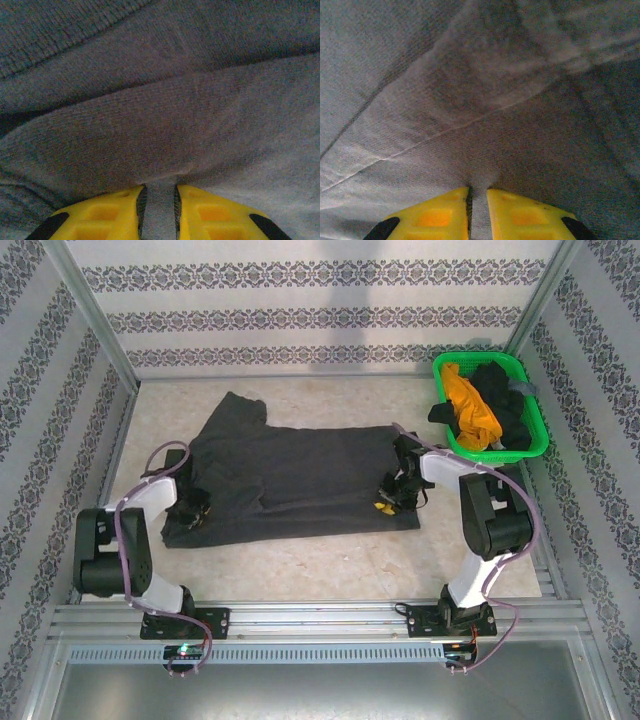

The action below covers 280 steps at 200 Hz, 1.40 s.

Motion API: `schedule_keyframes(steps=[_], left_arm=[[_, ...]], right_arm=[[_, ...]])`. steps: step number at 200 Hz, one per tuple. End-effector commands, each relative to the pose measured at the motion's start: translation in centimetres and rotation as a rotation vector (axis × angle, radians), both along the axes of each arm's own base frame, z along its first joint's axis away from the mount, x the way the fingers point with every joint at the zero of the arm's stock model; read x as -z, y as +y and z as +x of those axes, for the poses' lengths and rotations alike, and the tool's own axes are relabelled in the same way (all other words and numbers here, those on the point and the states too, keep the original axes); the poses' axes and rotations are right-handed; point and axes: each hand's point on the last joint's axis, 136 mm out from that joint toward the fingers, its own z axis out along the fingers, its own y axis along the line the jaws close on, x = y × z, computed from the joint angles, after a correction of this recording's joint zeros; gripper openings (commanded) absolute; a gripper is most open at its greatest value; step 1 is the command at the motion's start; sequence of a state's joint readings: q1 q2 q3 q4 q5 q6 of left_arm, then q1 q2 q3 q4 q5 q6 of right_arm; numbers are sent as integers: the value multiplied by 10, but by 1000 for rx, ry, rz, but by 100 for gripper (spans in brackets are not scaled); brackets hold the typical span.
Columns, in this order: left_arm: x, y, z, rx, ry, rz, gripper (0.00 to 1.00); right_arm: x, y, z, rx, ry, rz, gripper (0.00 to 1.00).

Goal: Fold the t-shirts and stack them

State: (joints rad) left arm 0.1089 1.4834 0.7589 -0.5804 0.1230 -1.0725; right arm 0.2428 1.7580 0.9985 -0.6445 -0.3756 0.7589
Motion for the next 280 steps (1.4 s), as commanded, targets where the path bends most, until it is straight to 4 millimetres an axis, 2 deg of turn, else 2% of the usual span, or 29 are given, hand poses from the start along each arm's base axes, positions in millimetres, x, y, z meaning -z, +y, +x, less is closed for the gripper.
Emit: schedule_keyframes(steps=[1, 22, 38, 53, 71, 90, 104, 132, 152, 171, 230, 264, 280], left_arm=[[13, 19, -58, -81, 181, 51, 27], [10, 25, -60, -93, 162, 43, 27], [-3, 29, -41, -58, 108, 58, 29], [-27, 32, -9, -18, 13, 83, 33], [-67, 34, 46, 54, -128, 133, 38], [-94, 32, 103, 120, -239, 150, 40], [-95, 29, 144, 149, -289, 122, 40], [-88, 31, 212, 197, -373, 143, 40], [-81, 37, 249, 215, -434, 176, 40], [-72, 40, 277, 233, -481, 187, 40], [-53, 50, 343, 268, -612, 245, 45], [-31, 52, 361, 273, -593, 242, 47], [-19, 46, 366, 287, -576, 215, 50]], right_arm=[[14, -8, -63, -27, 197, -70, 21], [9, 4, -75, -24, 216, -18, 22], [-5, 10, -61, -23, 154, 14, 24], [-28, 20, -30, -24, 9, 76, 28], [-70, 33, 20, -59, -242, 149, 35], [-110, 38, 70, -74, -494, 173, 42], [-122, 37, 101, -51, -572, 186, 43], [-118, 33, 150, 9, -603, 227, 41], [-118, 30, 170, 25, -629, 235, 40], [-116, 29, 181, 26, -632, 241, 40], [-102, 18, 191, 60, -604, 204, 41], [-108, 14, 190, 66, -604, 201, 41], [-112, 12, 190, 69, -609, 200, 41]])
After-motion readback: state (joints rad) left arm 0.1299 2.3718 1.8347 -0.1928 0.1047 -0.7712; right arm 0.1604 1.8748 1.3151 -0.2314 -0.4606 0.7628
